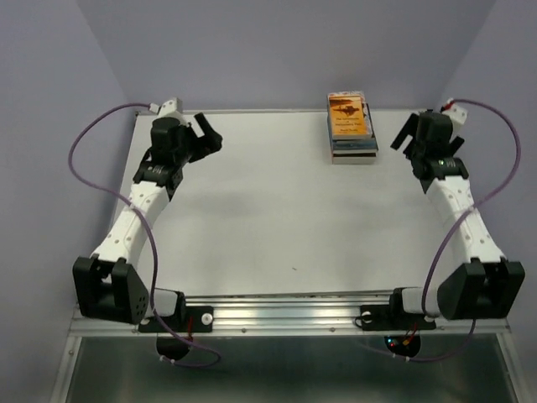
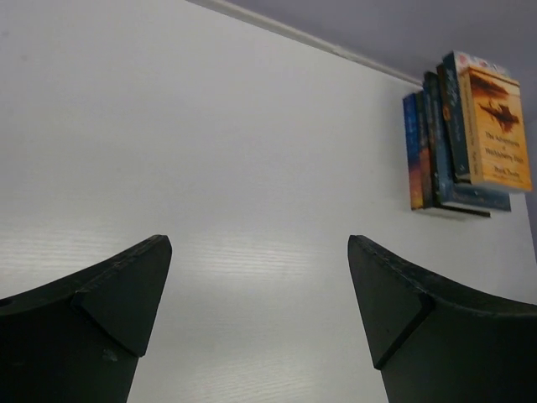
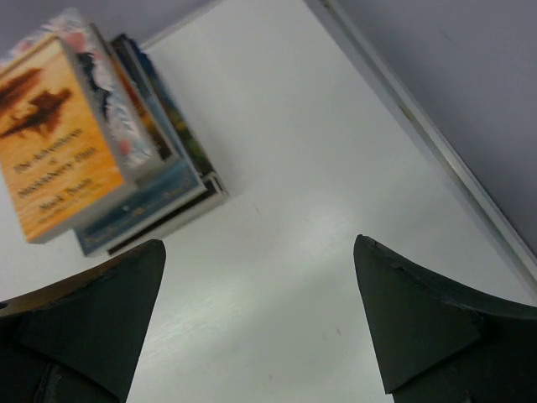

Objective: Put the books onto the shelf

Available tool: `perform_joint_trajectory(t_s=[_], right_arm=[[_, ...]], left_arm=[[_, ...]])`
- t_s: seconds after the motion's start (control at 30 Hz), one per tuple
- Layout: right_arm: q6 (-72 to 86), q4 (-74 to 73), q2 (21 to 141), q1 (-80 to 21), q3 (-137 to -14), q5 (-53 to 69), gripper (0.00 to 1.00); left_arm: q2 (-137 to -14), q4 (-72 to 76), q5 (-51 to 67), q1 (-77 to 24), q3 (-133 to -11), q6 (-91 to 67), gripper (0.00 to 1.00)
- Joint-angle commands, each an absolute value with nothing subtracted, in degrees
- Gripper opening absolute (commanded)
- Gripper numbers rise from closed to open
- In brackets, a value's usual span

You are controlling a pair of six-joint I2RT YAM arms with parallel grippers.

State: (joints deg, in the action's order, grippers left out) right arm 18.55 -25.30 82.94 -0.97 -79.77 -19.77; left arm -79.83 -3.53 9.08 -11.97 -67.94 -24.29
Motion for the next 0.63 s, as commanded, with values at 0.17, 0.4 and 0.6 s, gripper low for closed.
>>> perform_joint_trajectory(t_s=[0.17,0.4,0.6], right_arm=[[33.2,-18.6,60.5,-1.7,-49.9,-33.9,1.00],[33.7,-17.7,54.6,-1.7,-45.9,-35.5,1.00],[33.8,-17.0,53.2,-1.7,-46.9,-35.9,1.00]], left_arm=[[-67.1,-10.3,-16.2,-6.9,-62.1,-31.4,0.99],[-63.0,-11.5,-20.1,-6.2,-59.3,-34.6,0.99],[-60.7,-10.5,-20.4,-6.2,-58.2,-34.8,0.99]])
